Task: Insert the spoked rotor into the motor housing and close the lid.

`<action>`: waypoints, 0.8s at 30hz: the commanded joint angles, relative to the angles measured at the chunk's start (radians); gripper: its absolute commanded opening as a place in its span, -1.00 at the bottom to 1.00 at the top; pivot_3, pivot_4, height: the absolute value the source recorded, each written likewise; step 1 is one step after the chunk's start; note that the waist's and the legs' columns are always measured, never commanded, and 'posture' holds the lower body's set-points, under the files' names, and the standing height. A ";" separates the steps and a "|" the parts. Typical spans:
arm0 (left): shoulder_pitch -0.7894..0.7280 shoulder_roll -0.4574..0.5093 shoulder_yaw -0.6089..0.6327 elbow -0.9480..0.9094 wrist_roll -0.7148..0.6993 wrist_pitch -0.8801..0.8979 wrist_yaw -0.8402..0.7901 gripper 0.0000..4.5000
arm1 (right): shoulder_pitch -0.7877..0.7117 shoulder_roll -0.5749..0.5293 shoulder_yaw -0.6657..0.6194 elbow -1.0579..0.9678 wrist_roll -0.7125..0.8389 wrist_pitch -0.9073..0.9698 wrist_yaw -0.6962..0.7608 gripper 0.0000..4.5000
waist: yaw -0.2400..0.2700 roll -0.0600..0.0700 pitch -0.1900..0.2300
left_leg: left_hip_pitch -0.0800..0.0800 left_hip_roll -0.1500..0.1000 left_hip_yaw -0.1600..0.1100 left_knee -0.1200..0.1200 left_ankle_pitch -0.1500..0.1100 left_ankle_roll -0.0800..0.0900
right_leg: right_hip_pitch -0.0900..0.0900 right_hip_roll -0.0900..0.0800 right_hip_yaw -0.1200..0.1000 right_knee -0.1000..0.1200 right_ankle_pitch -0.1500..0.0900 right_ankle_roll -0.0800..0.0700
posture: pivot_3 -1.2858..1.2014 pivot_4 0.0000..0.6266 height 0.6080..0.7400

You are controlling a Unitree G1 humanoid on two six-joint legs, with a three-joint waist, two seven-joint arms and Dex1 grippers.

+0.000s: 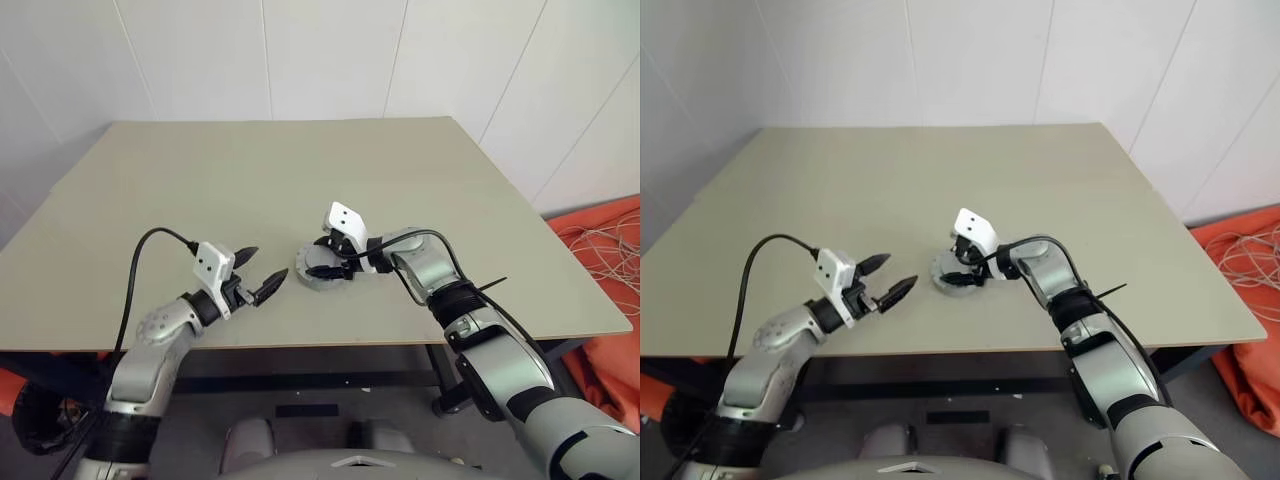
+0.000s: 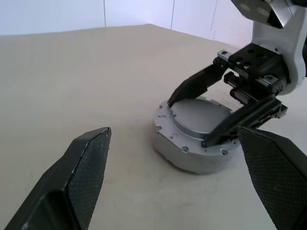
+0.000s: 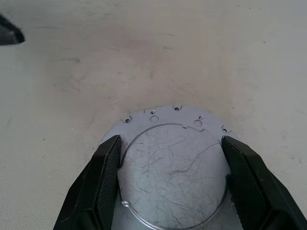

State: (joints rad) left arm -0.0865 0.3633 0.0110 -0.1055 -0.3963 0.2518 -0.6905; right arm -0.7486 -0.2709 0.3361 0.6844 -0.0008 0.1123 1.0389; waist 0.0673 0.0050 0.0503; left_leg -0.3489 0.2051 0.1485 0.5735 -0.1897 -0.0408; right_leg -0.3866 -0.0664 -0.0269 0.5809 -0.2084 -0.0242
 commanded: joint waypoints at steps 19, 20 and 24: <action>-0.453 -0.039 -0.114 0.541 0.112 -0.115 -0.280 -0.97 | 0.040 -0.006 0.023 -0.017 -0.059 0.040 -0.046 0.43 | 0.000 0.000 0.000 | 0.002 0.001 0.003 -0.002 0.000 -0.001 | -0.001 0.000 0.001 0.009 0.001 -0.001 | 0.03 -1.00 1.00; -0.459 -0.039 -0.122 0.546 0.117 -0.113 -0.296 -0.97 | 0.040 -0.006 0.023 -0.019 -0.058 0.041 -0.046 0.43 | 0.000 0.000 0.000 | 0.003 0.001 0.003 -0.002 0.000 -0.001 | -0.001 0.000 0.001 0.009 0.001 -0.001 | 0.03 -1.00 1.00; -0.472 -0.040 -0.141 0.556 0.126 -0.103 -0.341 -0.97 | 0.039 -0.005 0.023 -0.024 -0.057 0.045 -0.049 0.43 | 0.000 0.000 0.000 | 0.003 0.001 0.003 -0.003 0.000 -0.001 | -0.002 0.000 0.001 0.009 0.001 -0.001 | 0.03 -1.00 1.00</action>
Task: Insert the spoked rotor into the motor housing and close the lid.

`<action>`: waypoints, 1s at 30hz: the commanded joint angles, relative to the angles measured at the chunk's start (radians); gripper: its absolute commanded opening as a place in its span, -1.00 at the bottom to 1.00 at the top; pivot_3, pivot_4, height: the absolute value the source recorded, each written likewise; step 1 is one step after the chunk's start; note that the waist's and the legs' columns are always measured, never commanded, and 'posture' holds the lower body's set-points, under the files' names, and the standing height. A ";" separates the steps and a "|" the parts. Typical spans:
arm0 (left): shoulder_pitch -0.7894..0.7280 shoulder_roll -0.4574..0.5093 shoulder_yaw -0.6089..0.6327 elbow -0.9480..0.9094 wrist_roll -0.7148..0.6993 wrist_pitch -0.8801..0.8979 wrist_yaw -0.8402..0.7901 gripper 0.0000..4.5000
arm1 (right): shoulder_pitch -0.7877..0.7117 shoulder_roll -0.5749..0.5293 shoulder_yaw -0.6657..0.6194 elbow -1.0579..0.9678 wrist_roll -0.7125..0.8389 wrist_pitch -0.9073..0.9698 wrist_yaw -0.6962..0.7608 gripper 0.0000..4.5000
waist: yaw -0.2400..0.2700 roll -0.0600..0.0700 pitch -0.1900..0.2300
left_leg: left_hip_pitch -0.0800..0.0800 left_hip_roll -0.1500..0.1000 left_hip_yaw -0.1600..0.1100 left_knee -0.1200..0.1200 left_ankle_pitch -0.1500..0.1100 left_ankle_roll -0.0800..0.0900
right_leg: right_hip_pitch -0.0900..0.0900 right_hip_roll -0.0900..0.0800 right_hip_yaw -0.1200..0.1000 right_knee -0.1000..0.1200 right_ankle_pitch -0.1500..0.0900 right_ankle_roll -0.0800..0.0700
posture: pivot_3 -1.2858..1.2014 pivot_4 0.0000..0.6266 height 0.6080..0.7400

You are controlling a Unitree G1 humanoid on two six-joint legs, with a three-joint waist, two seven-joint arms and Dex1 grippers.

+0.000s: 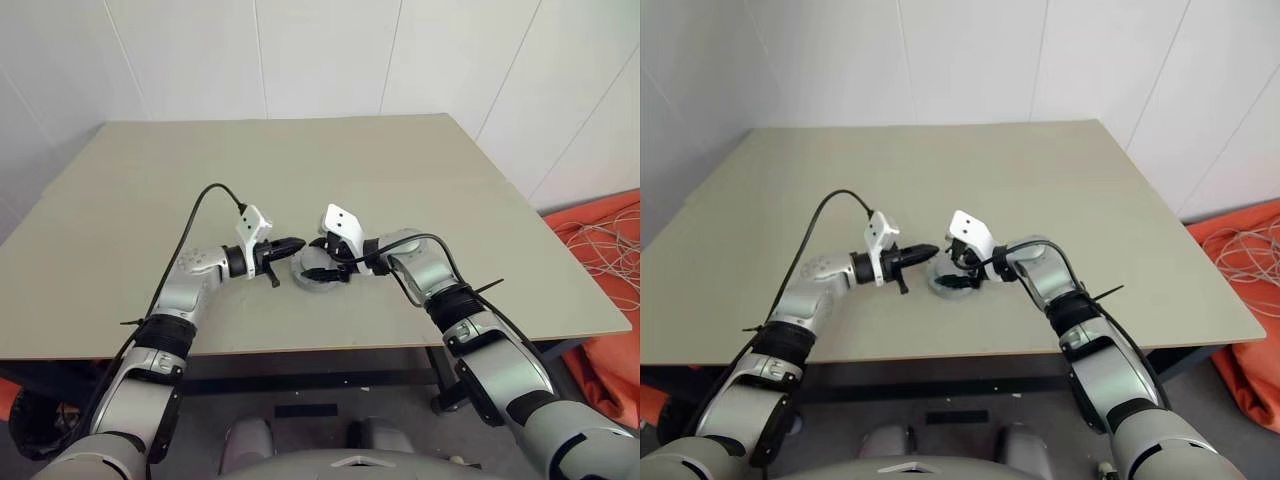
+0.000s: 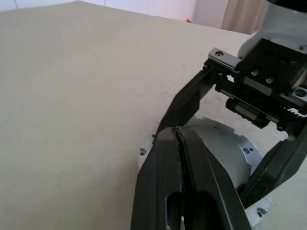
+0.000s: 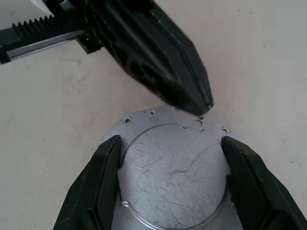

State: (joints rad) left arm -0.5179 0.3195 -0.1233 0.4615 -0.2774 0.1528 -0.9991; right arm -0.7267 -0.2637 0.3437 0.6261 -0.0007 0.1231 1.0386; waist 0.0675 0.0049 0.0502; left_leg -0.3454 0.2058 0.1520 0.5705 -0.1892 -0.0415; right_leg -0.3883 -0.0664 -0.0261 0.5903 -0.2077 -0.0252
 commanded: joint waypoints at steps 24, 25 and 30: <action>-0.023 0.025 -0.062 -0.016 0.077 0.053 -0.088 -0.97 | 0.051 -0.024 0.017 -0.061 -0.042 0.092 -0.027 0.43 | 0.001 0.000 0.000 | 0.002 0.000 0.000 -0.006 0.000 -0.001 | 0.000 0.000 0.000 0.000 0.000 0.000 | 0.03 -1.00 1.00; -0.023 0.026 -0.064 -0.016 0.079 0.053 -0.087 -0.97 | 0.053 -0.025 0.018 -0.067 -0.042 0.094 -0.024 0.43 | 0.001 0.000 0.000 | 0.002 0.000 0.000 -0.006 0.000 -0.001 | 0.000 0.000 0.000 0.000 0.000 0.000 | 0.03 -1.00 1.00; -0.022 0.026 -0.077 -0.009 0.098 0.055 -0.075 -0.97 | 0.057 -0.027 0.019 -0.085 -0.039 0.104 -0.022 0.43 | 0.001 0.000 0.000 | 0.002 0.000 0.000 -0.006 0.000 -0.001 | 0.000 0.000 0.000 0.000 0.000 0.000 | 0.03 -1.00 1.00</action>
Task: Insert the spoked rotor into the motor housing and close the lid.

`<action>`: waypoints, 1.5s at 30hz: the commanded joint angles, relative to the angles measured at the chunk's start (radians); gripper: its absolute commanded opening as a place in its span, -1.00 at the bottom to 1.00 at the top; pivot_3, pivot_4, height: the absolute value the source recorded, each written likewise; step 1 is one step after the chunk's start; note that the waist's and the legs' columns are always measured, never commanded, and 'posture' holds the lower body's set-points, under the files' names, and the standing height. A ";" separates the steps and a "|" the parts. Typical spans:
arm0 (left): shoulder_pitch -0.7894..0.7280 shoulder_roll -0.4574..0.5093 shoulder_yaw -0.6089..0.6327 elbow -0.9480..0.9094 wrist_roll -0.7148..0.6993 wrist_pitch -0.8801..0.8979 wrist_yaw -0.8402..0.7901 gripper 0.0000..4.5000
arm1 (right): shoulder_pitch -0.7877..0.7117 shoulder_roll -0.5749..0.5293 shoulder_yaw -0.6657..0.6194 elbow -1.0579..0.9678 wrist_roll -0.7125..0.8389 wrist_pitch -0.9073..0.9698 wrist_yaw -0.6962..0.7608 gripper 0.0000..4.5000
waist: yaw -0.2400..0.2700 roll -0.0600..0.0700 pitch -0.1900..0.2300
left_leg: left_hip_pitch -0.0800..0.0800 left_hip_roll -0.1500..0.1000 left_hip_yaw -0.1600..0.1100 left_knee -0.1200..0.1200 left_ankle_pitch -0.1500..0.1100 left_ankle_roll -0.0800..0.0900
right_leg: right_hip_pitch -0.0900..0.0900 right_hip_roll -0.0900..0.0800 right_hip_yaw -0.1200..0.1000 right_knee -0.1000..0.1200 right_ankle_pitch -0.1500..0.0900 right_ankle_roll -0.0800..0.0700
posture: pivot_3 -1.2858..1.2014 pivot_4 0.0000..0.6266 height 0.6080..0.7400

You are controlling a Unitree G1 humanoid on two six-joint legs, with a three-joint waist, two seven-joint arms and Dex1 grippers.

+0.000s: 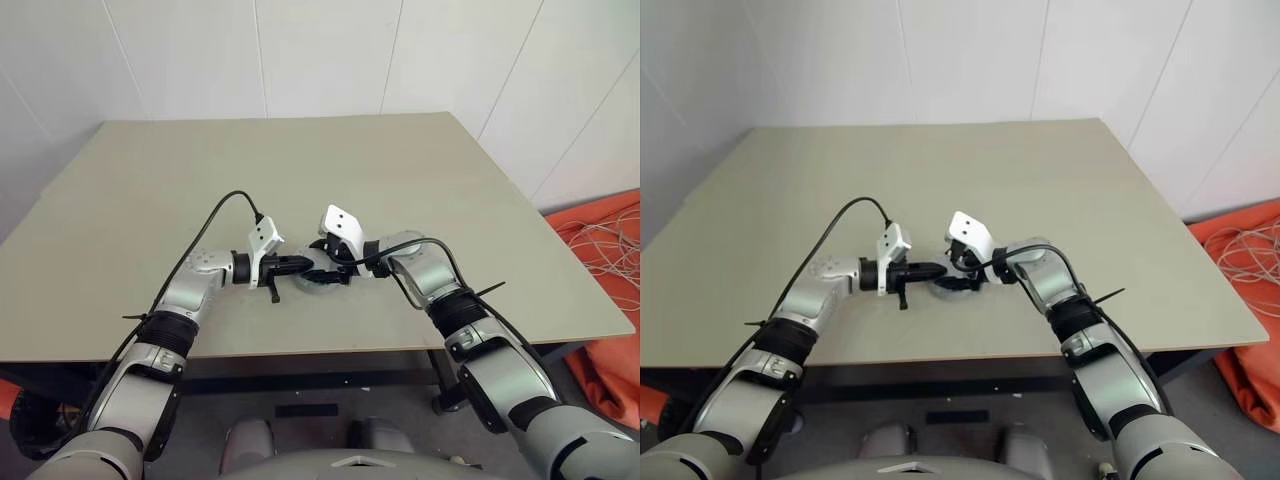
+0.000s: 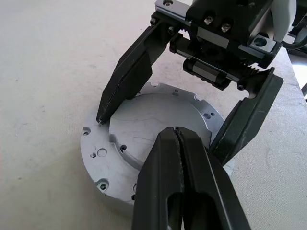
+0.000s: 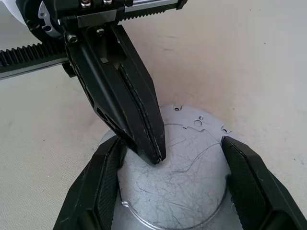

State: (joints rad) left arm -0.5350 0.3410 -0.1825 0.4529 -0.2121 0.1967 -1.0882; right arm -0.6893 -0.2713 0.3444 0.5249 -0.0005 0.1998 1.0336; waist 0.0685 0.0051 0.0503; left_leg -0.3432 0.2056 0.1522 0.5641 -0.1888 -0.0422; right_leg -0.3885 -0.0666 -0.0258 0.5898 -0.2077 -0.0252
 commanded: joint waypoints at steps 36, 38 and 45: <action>0.014 -0.029 -0.028 -0.005 0.041 0.004 0.019 -1.00 | 0.062 -0.152 -0.168 -0.318 0.173 0.295 0.007 0.98 | 0.029 0.001 0.000 | -0.007 0.000 0.003 -0.002 0.000 0.001 | -0.004 0.000 0.000 -0.001 0.003 -0.008 | 0.03 -1.00 1.00; 0.019 -0.030 -0.030 -0.010 0.042 0.003 0.020 -1.00 | 0.070 -0.151 -0.174 -0.330 0.185 0.317 -0.002 0.98 | 0.029 0.001 0.000 | -0.006 0.000 0.003 -0.002 0.000 0.001 | -0.003 0.000 0.000 -0.001 0.002 -0.008 | 0.03 -1.00 1.00; 0.023 -0.030 -0.032 -0.017 0.039 0.006 0.019 -1.00 | 0.083 -0.198 -0.203 -0.354 0.237 0.471 -0.018 0.98 | 0.031 0.001 0.000 | -0.007 -0.001 0.003 -0.001 0.000 0.001 | -0.003 -0.001 0.000 -0.001 0.003 -0.008 | 0.03 -1.00 1.00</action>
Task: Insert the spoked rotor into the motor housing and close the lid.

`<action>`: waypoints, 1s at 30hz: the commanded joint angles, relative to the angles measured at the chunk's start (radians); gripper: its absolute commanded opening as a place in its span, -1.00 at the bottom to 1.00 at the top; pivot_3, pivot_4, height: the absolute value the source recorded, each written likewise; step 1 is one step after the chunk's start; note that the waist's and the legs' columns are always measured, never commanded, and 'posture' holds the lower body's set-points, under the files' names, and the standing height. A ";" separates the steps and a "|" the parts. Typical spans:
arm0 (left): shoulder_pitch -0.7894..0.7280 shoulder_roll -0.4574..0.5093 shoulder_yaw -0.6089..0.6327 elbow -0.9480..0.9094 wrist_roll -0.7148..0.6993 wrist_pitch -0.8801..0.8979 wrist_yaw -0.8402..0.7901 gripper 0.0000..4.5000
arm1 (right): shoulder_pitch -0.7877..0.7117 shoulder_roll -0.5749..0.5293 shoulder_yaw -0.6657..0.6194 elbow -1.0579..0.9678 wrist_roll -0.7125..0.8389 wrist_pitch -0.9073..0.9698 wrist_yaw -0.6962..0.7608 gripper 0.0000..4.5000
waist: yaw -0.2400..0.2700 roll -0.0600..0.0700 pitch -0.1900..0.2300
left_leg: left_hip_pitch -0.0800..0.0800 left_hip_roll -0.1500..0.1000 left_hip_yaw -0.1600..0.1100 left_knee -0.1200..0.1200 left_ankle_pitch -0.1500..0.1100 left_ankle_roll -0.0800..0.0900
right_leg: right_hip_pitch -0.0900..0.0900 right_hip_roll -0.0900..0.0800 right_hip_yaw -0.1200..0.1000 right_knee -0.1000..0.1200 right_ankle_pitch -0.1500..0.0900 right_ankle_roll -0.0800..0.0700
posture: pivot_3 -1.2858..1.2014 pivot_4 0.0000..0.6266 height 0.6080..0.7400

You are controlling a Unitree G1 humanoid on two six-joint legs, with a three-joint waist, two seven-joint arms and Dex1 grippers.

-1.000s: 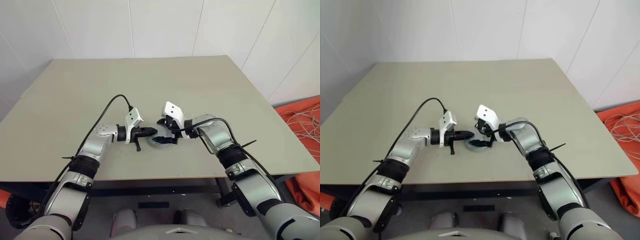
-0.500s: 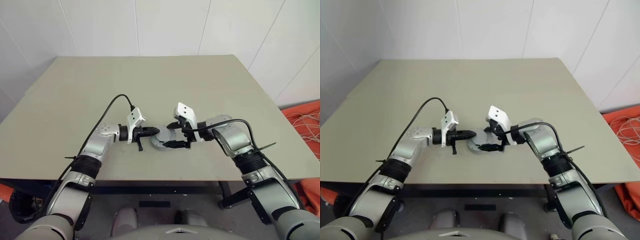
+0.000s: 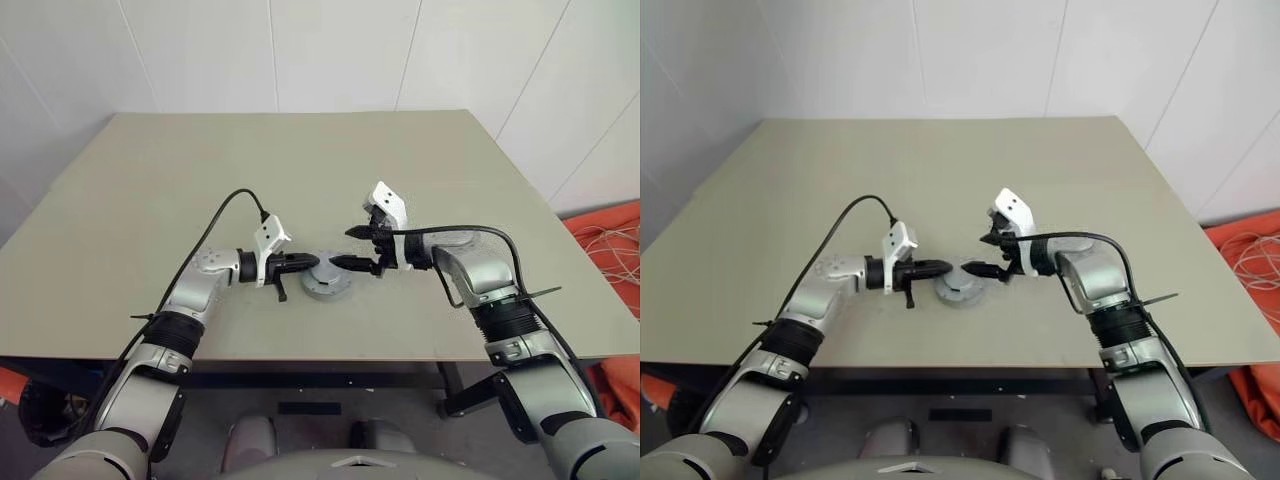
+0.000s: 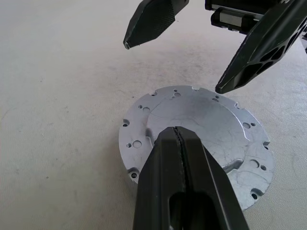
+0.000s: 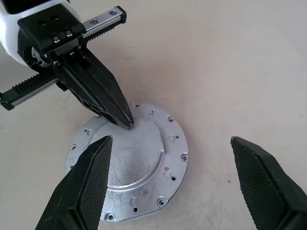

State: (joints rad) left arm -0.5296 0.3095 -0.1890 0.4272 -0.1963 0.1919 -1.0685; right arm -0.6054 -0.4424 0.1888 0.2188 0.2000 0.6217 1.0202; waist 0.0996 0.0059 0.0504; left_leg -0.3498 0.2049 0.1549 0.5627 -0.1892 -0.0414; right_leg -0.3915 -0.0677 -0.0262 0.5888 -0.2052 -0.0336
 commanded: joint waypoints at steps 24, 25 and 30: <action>0.019 -0.008 -0.022 0.016 0.022 0.000 0.000 -1.00 | -0.049 0.077 -0.344 -0.037 0.297 0.912 -0.295 0.98 | 0.011 0.001 0.000 | 0.001 0.000 0.000 0.001 0.003 -0.005 | 0.000 -0.001 -0.001 0.001 0.000 0.000 | 0.03 -1.00 1.00; 0.021 -0.008 -0.022 0.014 0.021 0.001 0.001 -1.00 | -0.058 0.098 -0.370 -0.013 0.286 0.924 -0.331 0.98 | 0.011 0.001 0.000 | 0.001 0.000 0.000 0.001 0.003 -0.005 | 0.000 -0.001 -0.001 0.001 0.000 0.000 | 0.03 -1.00 1.00; 0.028 -0.010 -0.022 0.004 0.020 0.007 0.007 -1.00 | -0.082 0.153 -0.449 0.036 0.271 0.949 -0.439 0.98 | 0.012 0.001 0.000 | 0.001 -0.001 0.000 0.000 0.003 -0.005 | 0.000 -0.001 -0.001 0.002 0.000 0.000 | 0.03 -1.00 1.00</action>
State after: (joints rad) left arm -0.5206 0.2983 -0.1882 0.4258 -0.1963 0.1808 -1.0636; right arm -0.6645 -0.2915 -0.2336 0.2599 0.4751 1.5680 0.6148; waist 0.1121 0.0070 0.0501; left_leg -0.3490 0.2044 0.1552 0.5629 -0.1861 -0.0468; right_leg -0.3913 -0.0691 -0.0269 0.5903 -0.2051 -0.0335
